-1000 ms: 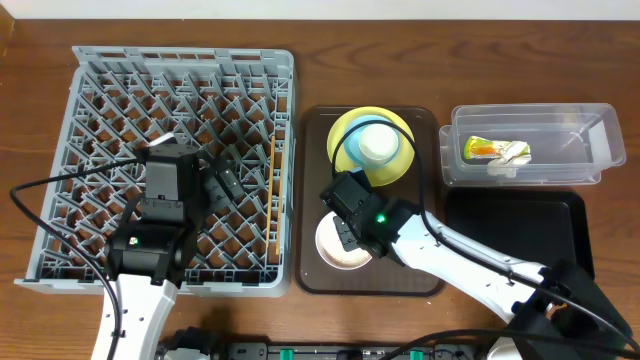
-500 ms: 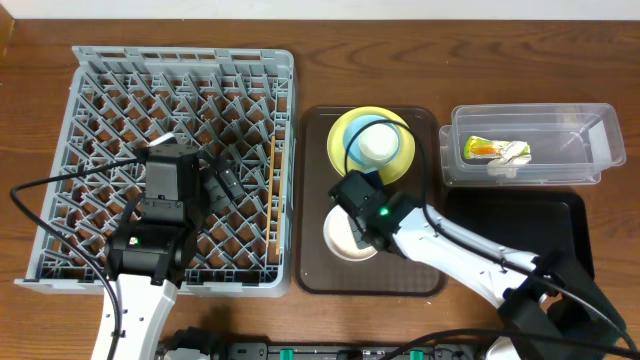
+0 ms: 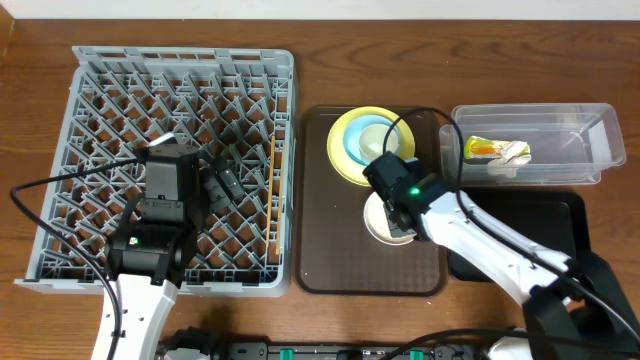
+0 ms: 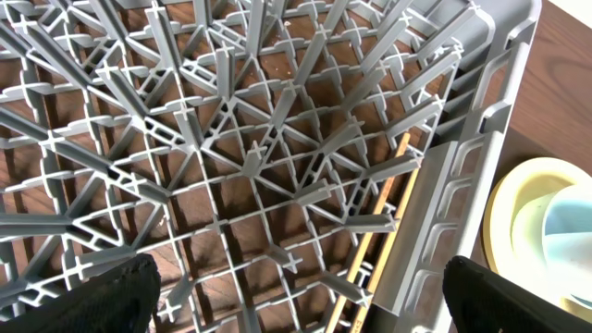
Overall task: Sort waste into correct bins and load items into the dishwasher
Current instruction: 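Move the right gripper left to the white rice bowl's rim, then grasp the rice bowl rim with the right gripper and lift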
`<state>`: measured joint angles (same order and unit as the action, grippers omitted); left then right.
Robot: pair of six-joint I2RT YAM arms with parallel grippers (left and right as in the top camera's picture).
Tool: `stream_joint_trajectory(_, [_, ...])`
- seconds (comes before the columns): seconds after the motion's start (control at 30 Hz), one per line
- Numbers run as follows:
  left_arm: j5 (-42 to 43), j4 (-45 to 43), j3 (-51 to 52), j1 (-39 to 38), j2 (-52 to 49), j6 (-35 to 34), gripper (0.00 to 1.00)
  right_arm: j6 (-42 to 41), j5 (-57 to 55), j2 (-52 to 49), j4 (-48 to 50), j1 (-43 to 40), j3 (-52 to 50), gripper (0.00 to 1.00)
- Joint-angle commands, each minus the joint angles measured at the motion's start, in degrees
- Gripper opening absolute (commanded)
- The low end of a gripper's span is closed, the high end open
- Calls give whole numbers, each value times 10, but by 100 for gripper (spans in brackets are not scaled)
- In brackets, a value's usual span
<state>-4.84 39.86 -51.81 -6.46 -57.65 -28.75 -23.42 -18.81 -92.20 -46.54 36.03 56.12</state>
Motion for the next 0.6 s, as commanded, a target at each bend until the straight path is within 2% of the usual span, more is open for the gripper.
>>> stream_joint_trajectory(0.0, [-3, 0, 2, 2, -1, -5, 99, 3, 64, 61, -2, 1, 56, 15])
stream_joint_trajectory(0.03, [-3, 0, 2, 2, -1, -5, 99, 3, 85, 70, 0, 2, 63, 16])
stream_joint_trajectory(0.07, [-3, 0, 2, 2, -1, -5, 99, 3, 117, 81, 4, 2, 72, 29])
stream_joint_trajectory(0.1, [-3, 0, 2, 2, -1, -5, 99, 3, 153, 94, 12, 2, 77, 49])
stream_joint_trajectory(0.13, [-3, 0, 2, 2, -1, -5, 99, 3, 177, 104, 21, 2, 78, 63])
stream_joint_trajectory(0.17, [-3, 0, 2, 2, -1, -5, 99, 3, 199, 112, 26, 2, 78, 74])
stream_joint_trajectory(0.2, [-3, 0, 2, 2, -1, -5, 99, 4, 221, 118, 28, 2, 78, 79])
stream_joint_trajectory(0.27, [-3, 0, 2, 2, -1, -5, 99, 3, 239, 120, 24, 2, 77, 99])
stream_joint_trajectory(0.4, [-3, 0, 2, 2, -1, -5, 99, 3, 253, 115, 18, 7, 62, 99])
stream_joint_trajectory(0.43, [-3, 0, 2, 2, -1, -5, 99, 3, 251, 113, 19, 12, 53, 92])
stream_joint_trajectory(0.53, [-3, 0, 2, 2, -1, -5, 99, -2, 227, 104, 22, 26, 25, 45])
stream_joint_trajectory(0.57, [-3, 0, 2, 2, -1, -5, 99, -9, 215, 98, 24, 29, 17, 43])
